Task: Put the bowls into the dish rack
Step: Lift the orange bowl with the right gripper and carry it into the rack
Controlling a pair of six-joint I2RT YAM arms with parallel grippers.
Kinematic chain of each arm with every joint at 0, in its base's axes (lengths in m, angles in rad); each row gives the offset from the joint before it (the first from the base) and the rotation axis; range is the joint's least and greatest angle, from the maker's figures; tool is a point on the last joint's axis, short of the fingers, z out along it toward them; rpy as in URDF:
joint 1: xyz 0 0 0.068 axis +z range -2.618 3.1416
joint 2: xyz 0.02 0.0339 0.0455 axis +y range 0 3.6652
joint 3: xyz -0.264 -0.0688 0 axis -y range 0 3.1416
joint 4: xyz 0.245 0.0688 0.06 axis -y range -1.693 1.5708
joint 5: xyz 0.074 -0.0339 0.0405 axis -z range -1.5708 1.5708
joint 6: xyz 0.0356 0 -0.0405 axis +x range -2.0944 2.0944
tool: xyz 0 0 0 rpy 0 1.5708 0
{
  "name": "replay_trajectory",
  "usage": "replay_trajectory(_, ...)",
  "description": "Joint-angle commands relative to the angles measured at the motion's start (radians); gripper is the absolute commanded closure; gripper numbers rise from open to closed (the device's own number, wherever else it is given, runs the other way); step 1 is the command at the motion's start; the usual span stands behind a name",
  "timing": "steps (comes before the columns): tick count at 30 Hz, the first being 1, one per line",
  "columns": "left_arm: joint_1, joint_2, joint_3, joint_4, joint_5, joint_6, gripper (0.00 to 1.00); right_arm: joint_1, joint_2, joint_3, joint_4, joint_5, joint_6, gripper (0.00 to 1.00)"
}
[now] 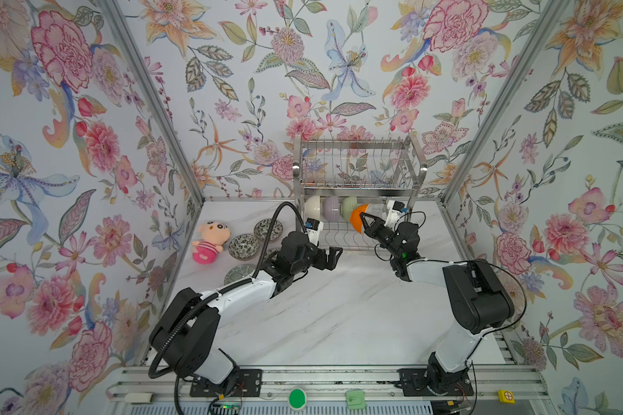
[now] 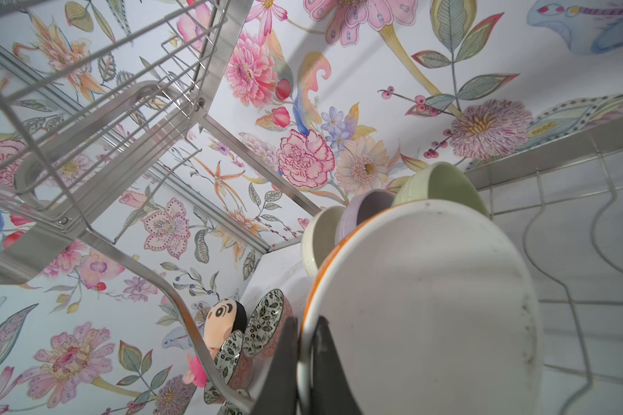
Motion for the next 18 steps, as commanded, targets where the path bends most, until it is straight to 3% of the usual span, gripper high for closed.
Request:
replay_trajectory(1, -0.009, 0.022, 0.049, -0.025, -0.01, 0.026, 0.01, -0.017, 0.034, 0.028, 0.182, 0.025, 0.047, 1.0)
replay_trajectory(18, -0.008, 0.15, 0.15, -0.037, 0.008, 0.038, 0.01, -0.041, 0.186, 0.134, 0.247, 0.143, 0.091, 1.0)
